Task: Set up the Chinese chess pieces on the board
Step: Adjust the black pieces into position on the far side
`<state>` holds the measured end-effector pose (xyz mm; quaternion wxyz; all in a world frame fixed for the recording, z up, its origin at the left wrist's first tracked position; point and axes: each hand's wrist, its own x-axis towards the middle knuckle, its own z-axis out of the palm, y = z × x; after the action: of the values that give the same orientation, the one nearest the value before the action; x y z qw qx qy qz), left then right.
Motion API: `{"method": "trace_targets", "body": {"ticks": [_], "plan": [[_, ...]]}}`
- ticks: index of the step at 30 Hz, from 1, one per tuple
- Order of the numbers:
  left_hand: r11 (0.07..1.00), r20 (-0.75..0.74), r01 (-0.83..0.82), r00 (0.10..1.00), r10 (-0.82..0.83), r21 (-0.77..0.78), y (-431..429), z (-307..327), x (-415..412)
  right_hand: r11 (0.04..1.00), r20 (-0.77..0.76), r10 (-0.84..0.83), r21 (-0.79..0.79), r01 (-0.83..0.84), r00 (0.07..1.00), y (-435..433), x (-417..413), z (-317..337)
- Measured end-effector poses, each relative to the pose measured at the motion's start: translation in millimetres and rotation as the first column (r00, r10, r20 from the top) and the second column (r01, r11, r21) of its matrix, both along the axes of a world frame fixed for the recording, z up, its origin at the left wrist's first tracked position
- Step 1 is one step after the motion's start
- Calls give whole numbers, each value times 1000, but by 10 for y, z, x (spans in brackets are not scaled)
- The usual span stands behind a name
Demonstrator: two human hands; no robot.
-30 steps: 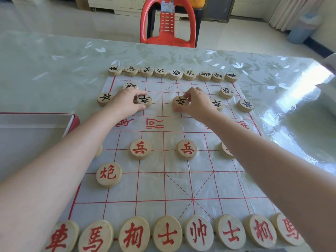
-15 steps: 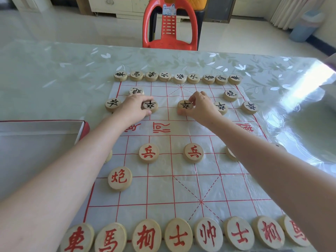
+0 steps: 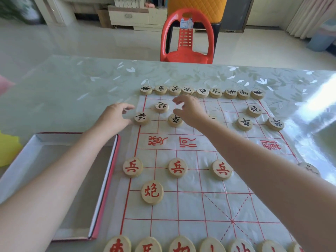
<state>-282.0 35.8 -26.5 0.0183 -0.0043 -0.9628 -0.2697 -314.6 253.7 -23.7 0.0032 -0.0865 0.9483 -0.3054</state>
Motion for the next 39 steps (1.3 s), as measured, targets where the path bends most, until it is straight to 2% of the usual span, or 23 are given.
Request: {"method": "trace_targets", "body": {"ticks": [6,13,16,21,26,29,32,36,39], "plan": [[988,91,134,986,-140,74,55,0,-116,993,115,106,34,-111,988,-268,-305,63],[981,100,185,977,-190,56,66,26,-176,986,123,159,36,-164,980,-289,-379,-37],[992,82,111,990,-116,56,59,-36,-173,986,113,158,44,-163,981,-310,-400,-70],[997,-56,-72,996,70,-22,129,-155,-159,981,96,143,118,-154,985,-324,-437,-104],[982,-64,-173,984,169,-74,215,-157,-163,990,61,101,96,-107,993,-334,-450,-160],[982,-39,-185,982,184,-22,223,-157,-155,992,57,81,90,-86,995,-347,-469,-207],[989,14,-126,992,125,77,193,-150,-155,992,45,65,105,-70,997,-358,-494,-236],[993,103,-75,993,66,87,148,-113,-140,993,49,62,92,-67,997,-356,-507,-248],[987,66,-80,995,71,141,138,-140,-121,994,52,67,84,-71,996,-345,-501,-253]]}}
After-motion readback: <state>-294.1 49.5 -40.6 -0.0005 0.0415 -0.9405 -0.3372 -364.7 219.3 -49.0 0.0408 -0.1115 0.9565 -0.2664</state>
